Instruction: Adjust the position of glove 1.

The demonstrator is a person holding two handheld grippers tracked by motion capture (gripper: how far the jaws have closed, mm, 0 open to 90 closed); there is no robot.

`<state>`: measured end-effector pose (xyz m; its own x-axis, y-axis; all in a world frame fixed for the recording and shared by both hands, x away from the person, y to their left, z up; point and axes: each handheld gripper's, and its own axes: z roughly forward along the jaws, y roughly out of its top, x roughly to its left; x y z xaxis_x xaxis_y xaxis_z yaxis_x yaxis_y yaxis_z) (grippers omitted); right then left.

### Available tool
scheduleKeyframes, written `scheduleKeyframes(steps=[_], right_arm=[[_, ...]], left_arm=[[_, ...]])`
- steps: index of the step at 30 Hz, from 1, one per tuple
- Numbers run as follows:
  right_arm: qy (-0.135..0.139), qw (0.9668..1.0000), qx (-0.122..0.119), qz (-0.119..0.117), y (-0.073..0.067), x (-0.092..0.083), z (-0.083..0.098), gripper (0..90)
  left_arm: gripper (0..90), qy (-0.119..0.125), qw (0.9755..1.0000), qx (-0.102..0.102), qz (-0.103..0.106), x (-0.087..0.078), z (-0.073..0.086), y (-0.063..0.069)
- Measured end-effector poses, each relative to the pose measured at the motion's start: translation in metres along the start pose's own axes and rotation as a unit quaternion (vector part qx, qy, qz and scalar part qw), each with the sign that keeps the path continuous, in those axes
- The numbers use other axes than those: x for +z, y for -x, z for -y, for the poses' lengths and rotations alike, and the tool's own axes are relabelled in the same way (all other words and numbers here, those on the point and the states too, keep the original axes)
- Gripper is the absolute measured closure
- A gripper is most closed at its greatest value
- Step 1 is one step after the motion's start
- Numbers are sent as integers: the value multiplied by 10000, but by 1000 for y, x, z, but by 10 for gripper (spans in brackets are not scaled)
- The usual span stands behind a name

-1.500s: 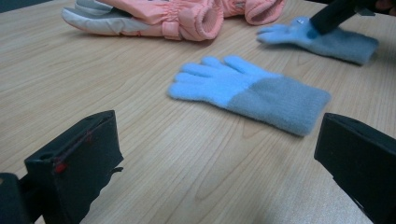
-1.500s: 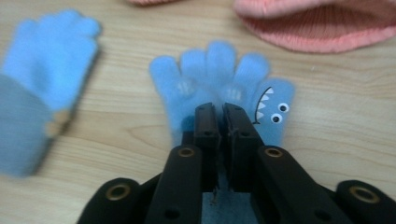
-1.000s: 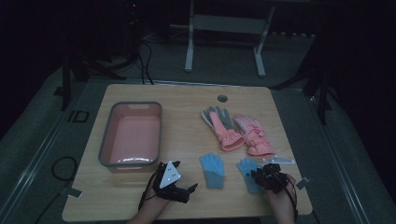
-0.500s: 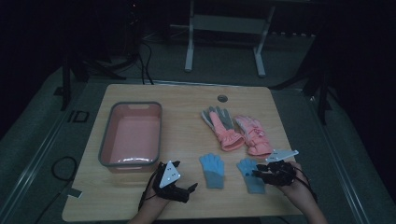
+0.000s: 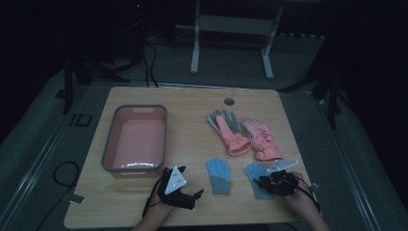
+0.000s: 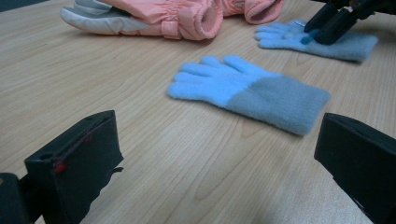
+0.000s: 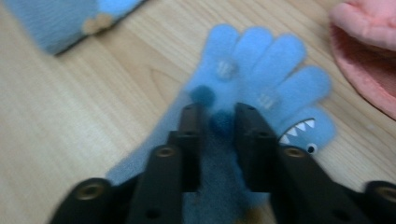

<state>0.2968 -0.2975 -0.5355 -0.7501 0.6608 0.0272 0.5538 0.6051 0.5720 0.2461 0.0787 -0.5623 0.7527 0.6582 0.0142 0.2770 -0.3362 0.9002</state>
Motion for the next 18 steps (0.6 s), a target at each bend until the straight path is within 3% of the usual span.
scheduleKeyframes(steps=[5,7,9,13,15,18], right_arm=[[120,9993,160,321,-8,1,3,850],[136,9981,452,397,-12,-1,2,860],[134,9973,564,455,-15,-3,1,863],[471,9935,715,751,-33,-30,-24,865],[623,9915,665,926,-40,-41,-39,865],[745,9907,739,866,-47,-46,-55,865]], left_arm=[[5,1,10000,-10,5,0,0,0],[5,3,10000,-19,2,0,0,0],[5,1,10000,-25,-1,0,0,0],[5,2,10000,-24,4,0,0,-1],[5,26,10000,-7,41,0,0,0],[5,26,10000,14,39,0,0,0]])
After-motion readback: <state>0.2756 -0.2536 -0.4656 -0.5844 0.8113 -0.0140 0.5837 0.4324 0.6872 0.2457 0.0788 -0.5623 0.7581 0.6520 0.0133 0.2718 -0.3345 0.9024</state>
